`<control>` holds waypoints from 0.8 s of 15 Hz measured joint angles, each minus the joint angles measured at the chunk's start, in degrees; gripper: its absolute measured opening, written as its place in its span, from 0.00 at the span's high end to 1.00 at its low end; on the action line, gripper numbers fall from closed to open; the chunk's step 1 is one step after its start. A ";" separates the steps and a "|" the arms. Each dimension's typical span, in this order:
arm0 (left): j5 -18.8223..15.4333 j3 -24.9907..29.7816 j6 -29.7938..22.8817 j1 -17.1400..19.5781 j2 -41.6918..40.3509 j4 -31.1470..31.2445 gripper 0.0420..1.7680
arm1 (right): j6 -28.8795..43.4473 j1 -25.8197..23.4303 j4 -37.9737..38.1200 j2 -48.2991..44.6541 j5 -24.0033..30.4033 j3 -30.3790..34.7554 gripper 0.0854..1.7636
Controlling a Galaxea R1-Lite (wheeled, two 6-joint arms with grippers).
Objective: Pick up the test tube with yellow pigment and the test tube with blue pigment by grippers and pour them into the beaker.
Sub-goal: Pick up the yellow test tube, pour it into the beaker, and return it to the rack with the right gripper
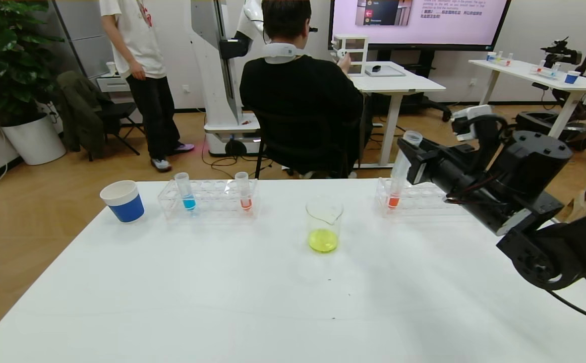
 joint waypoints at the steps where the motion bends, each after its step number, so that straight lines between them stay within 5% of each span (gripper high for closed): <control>1: 0.02 0.00 0.00 0.00 0.00 -0.02 0.01 | 1.68 -1.07 2.55 -1.74 -0.05 0.52 0.74; 7: 0.00 0.00 0.00 0.00 0.00 0.00 0.01 | 1.39 -13.45 10.12 -7.23 3.30 0.56 0.74; 12: 0.02 0.00 0.02 0.00 0.00 0.00 0.01 | -1.30 -29.15 15.23 -7.28 10.47 -1.21 0.74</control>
